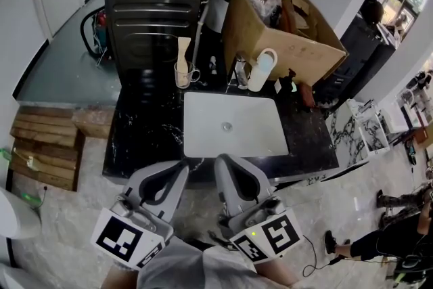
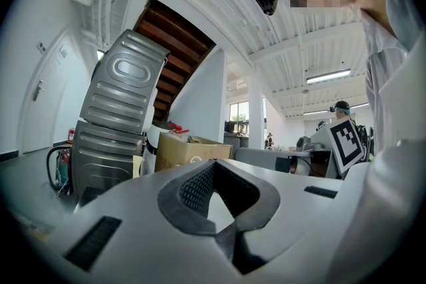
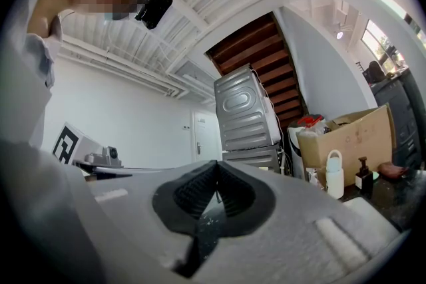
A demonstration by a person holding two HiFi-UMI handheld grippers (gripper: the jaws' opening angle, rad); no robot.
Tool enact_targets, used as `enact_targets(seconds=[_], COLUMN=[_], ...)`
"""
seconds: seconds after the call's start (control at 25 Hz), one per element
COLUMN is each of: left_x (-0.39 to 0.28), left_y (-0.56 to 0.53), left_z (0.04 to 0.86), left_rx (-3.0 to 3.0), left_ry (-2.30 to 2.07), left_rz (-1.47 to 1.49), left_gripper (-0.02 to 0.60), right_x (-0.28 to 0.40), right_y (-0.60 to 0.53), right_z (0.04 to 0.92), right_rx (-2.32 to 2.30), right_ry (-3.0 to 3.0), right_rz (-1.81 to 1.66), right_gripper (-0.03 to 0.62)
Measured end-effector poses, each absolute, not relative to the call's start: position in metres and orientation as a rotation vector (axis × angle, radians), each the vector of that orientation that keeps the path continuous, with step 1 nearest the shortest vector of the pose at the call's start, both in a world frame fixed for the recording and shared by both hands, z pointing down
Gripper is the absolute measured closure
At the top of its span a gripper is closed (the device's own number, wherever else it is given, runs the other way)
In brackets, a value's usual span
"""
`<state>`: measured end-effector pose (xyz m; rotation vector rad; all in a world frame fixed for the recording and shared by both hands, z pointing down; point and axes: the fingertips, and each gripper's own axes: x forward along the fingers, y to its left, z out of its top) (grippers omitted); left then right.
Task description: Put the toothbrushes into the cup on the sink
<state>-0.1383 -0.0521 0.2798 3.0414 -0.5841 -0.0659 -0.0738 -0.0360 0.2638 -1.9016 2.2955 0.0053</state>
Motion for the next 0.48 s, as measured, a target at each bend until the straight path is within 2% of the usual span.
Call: enact_targets(seconds=[0.48], left_x=[-0.1358], left_y=[-0.0578], left_z=[0.2833], left_rx=[3.035], left_ry=[-0.592], left_rz=[-0.062], left_gripper=[0.577], right_x=[-0.0737], right_y=[-0.0435], right_z=[0.2701], right_rx=[-1.897], right_ry=[2.322], right_rz=[-0.013], right_gripper=[0.595])
